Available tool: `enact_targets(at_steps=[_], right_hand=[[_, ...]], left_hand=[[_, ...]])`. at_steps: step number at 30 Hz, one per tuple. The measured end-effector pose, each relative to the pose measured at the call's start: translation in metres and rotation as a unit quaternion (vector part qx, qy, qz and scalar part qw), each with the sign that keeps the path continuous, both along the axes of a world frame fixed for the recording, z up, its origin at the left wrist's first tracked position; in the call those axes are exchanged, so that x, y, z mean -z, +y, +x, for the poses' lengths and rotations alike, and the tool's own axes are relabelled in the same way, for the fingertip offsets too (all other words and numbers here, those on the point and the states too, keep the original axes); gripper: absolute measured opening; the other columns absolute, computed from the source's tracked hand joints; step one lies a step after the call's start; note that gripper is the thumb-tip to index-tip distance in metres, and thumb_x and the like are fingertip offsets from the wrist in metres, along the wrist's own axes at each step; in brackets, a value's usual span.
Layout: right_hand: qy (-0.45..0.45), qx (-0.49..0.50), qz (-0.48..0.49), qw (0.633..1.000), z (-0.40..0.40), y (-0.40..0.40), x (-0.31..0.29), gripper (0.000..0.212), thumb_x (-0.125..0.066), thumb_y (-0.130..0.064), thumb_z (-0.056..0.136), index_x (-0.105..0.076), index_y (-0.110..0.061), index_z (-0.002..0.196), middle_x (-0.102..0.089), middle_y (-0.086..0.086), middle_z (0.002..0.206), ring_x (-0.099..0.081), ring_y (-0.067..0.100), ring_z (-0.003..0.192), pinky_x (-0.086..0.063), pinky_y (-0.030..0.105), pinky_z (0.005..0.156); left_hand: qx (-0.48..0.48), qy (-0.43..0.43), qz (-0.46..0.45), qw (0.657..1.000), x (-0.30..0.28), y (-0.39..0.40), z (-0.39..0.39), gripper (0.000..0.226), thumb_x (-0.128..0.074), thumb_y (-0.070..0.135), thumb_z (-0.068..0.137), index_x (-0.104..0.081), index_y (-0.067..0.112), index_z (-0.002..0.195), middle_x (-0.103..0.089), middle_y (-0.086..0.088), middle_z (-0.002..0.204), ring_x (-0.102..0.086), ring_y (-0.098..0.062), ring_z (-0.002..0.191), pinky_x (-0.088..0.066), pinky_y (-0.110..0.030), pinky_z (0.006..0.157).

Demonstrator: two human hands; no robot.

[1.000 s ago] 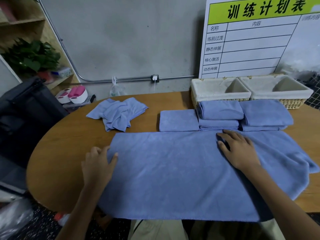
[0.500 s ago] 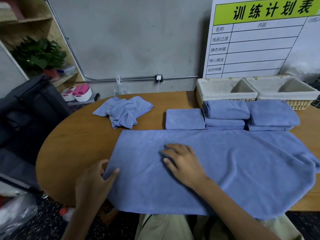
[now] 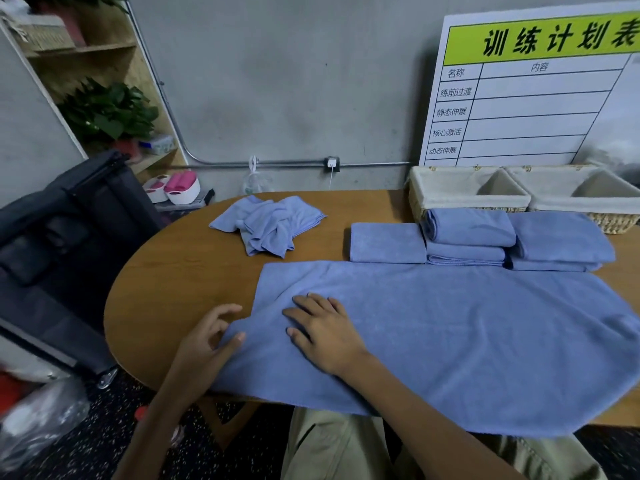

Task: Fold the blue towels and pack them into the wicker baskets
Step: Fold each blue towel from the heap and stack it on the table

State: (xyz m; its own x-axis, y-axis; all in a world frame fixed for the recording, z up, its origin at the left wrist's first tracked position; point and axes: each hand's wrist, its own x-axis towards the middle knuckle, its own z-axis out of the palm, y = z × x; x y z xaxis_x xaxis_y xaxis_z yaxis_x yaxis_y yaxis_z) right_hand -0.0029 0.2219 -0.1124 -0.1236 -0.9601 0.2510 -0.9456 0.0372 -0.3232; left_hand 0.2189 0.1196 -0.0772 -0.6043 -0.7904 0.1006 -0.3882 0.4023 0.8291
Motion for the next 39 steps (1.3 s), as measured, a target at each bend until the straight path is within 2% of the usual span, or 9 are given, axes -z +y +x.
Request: enact_targets(at_steps=[5,7,11,14,21,27,32,35,39], right_hand=[[-0.023,-0.021,0.014,0.999,-0.006,0.001,-0.006,0.061,-0.024,-0.054,0.093,-0.058,-0.027,0.135,-0.047,-0.001,0.15,-0.038,0.022,0.141,-0.026,0.044,0.112],[-0.056,0.0,0.002,0.998,-0.018,0.002,-0.011,0.059,-0.025,-0.054,0.092,-0.062,-0.029,0.13,-0.053,-0.003,0.145,-0.045,0.019,0.136,-0.033,0.041,0.109],[-0.047,0.126,-0.075,0.988,-0.06,0.013,-0.018,0.043,-0.035,-0.041,0.094,-0.069,-0.028,0.118,-0.065,-0.004,0.128,-0.058,0.021,0.122,-0.041,0.041,0.099],[-0.025,0.15,0.007,0.988,-0.096,0.031,-0.016,0.039,-0.044,-0.038,0.099,-0.059,-0.029,0.134,-0.052,-0.002,0.146,-0.044,0.02,0.136,-0.031,0.041,0.11],[-0.036,0.273,-0.025,0.961,-0.234,0.15,-0.008,0.045,-0.048,-0.038,0.091,-0.068,-0.019,0.127,-0.061,0.008,0.138,-0.059,0.029,0.125,-0.044,0.049,0.104],[0.018,0.247,0.036,0.968,-0.247,0.16,-0.001,0.067,-0.022,-0.058,0.093,-0.054,-0.026,0.142,-0.045,0.0,0.153,-0.041,0.024,0.142,-0.031,0.048,0.113],[-0.05,0.231,-0.025,0.971,-0.262,0.18,-0.005,0.045,-0.044,-0.043,0.095,-0.066,-0.022,0.128,-0.06,0.0,0.139,-0.054,0.021,0.128,-0.043,0.037,0.105],[-0.016,0.323,-0.077,0.943,-0.294,0.231,-0.007,0.037,-0.046,-0.031,0.094,-0.074,-0.011,0.108,-0.073,0.007,0.11,-0.066,0.03,0.102,-0.048,0.039,0.087],[0.01,0.396,-0.05,0.917,-0.325,0.271,-0.006,0.02,-0.064,-0.014,0.093,-0.071,-0.012,0.111,-0.067,0.013,0.114,-0.061,0.039,0.101,-0.052,0.046,0.081]], left_hand=[[0.004,-0.26,-0.11,0.959,-0.011,-0.009,0.007,0.012,-0.061,0.037,0.097,-0.05,0.038,0.1,-0.052,0.005,0.07,-0.054,-0.011,0.06,-0.038,-0.029,0.054],[-0.032,-0.311,-0.2,0.928,-0.016,-0.007,-0.001,0.013,-0.054,0.048,0.098,-0.048,0.037,0.103,-0.05,0.011,0.087,-0.053,-0.01,0.066,-0.044,-0.029,0.055],[-0.01,-0.137,-0.232,0.963,-0.01,0.005,-0.058,0.056,-0.037,0.059,0.093,-0.061,0.026,0.131,-0.052,0.003,0.132,-0.054,-0.018,0.116,-0.047,-0.035,0.09],[0.046,-0.251,-0.206,0.945,0.025,0.004,-0.093,0.083,-0.016,0.075,0.084,-0.036,0.036,0.153,-0.027,0.003,0.164,-0.022,-0.026,0.151,-0.022,-0.051,0.118],[0.024,-0.317,-0.286,0.904,0.046,-0.005,-0.092,0.082,-0.023,0.074,0.085,-0.048,0.029,0.148,-0.04,-0.005,0.158,-0.035,-0.04,0.145,-0.034,-0.067,0.107],[0.0,-0.2,-0.321,0.926,0.023,0.031,-0.16,0.065,-0.033,0.061,0.087,-0.065,0.018,0.123,-0.056,-0.006,0.141,-0.054,-0.031,0.129,-0.047,-0.058,0.093],[0.061,-0.271,-0.248,0.928,0.038,0.054,-0.216,0.072,-0.021,0.072,0.09,-0.035,0.039,0.152,-0.019,0.007,0.166,-0.014,-0.021,0.154,-0.015,-0.058,0.118],[0.061,-0.274,-0.267,0.922,0.045,0.048,-0.212,0.076,-0.016,0.073,0.085,-0.031,0.043,0.154,-0.015,0.009,0.167,-0.012,-0.022,0.155,-0.013,-0.059,0.118],[0.057,-0.275,-0.276,0.919,0.048,0.048,-0.215,0.061,-0.037,0.064,0.097,-0.037,0.039,0.152,-0.022,0.005,0.166,-0.019,-0.027,0.153,-0.018,-0.063,0.116]])
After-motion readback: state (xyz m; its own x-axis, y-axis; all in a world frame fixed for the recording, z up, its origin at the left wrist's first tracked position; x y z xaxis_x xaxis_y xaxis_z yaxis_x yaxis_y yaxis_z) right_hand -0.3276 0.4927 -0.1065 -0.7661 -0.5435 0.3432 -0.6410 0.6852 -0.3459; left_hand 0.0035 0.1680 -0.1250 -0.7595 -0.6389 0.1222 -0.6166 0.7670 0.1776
